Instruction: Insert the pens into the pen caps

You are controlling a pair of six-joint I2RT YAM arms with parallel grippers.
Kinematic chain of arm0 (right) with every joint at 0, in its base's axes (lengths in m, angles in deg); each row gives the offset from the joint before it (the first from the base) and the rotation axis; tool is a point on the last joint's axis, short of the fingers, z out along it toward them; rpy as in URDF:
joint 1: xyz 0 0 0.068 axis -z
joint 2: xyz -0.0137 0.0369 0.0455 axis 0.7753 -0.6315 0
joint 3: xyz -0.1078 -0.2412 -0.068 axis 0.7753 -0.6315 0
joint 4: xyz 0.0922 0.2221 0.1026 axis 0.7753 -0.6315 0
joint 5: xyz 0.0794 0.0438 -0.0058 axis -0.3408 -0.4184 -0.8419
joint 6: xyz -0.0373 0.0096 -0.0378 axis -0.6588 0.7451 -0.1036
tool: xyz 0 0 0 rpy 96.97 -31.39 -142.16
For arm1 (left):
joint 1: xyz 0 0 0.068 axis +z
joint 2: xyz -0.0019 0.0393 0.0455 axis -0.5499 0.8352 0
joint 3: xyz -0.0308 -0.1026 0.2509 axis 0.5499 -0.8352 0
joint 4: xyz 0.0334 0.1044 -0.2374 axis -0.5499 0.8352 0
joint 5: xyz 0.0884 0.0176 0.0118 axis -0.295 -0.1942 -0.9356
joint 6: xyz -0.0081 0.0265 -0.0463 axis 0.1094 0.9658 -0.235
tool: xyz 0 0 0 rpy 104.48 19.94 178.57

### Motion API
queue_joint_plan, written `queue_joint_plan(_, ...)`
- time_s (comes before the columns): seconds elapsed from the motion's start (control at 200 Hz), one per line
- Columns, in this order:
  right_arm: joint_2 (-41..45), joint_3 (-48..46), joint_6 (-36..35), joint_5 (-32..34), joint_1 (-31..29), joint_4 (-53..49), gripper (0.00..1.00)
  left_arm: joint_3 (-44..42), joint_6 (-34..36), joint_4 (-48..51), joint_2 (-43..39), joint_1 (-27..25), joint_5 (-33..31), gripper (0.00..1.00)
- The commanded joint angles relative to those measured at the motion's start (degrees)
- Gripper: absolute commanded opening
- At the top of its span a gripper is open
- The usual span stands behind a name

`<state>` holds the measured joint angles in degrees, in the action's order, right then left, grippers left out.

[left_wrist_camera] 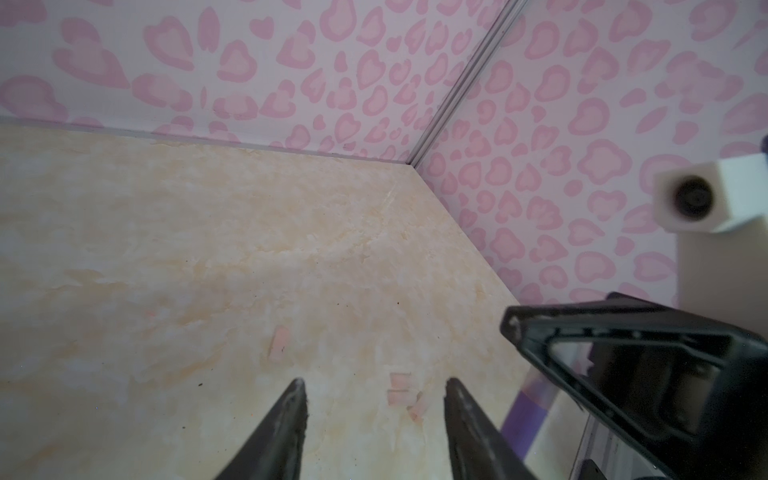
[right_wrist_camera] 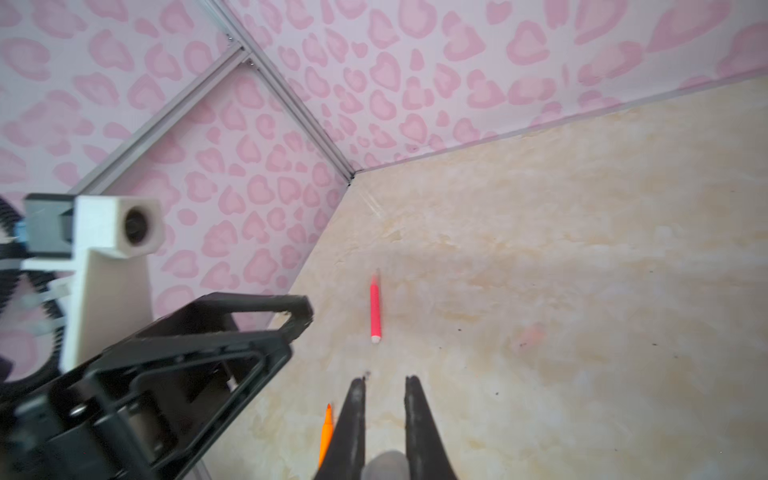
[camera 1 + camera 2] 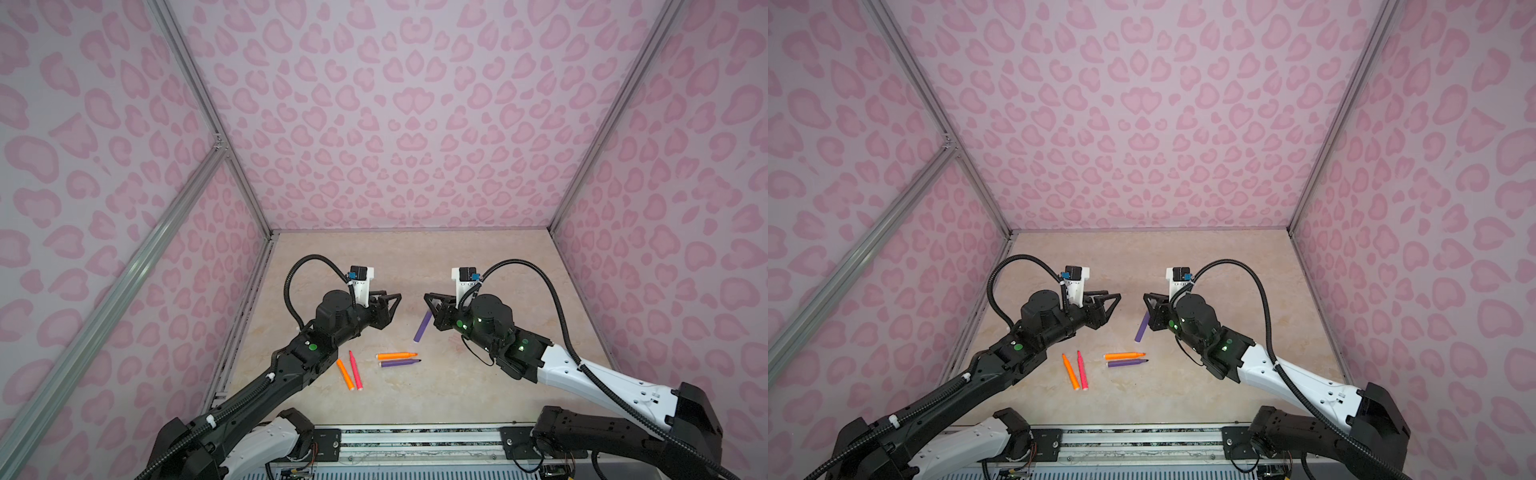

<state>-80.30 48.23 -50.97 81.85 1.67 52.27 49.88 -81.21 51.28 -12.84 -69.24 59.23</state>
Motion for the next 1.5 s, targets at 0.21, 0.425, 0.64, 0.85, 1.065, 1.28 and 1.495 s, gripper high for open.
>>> queue_joint_plan(0.21, -2.99, -8.56, -2.9, -10.48, 5.75, 13.72, 0.0, 6.2, 3.83, -5.88, 16.93, -3.88, 16.85, 0.71)
queue_joint_plan(0.425, -1.91, -8.07, -2.26, -12.23, 7.44, 12.05, 0.0, 5.31, 7.46, -4.08, 15.0, -6.65, 11.91, 0.76)
queue_joint_plan(0.64, -0.68, -9.3, 2.2, -18.45, 11.54, 13.85, 0.0, 4.0, 9.76, -5.32, 13.69, -8.53, 12.05, 0.78)
queue_joint_plan(0.85, 1.42, -11.68, 2.75, -18.35, 12.15, 16.92, 0.0, 5.94, 11.21, -4.09, 17.06, -10.57, 10.5, 0.76)
queue_joint_plan(1.065, -2.93, -11.27, 6.44, -23.81, 12.14, 20.7, 0.0, 7.76, 11.84, -3.09, 20.51, -10.83, 8.98, 0.72)
queue_joint_plan(1.28, -6.25, -11.56, 7.7, -25.08, 12.14, 23.61, 0.0, 8.54, 11.99, -2.1, 20.87, -10.83, 9.01, 0.55)
queue_joint_plan(1.495, -7.76, -10.6, 7.06, -24.6, 12.19, 21.87, 0.0, 8.29, 11.84, -0.89, 19.46, -10.79, 6.81, 0.14)
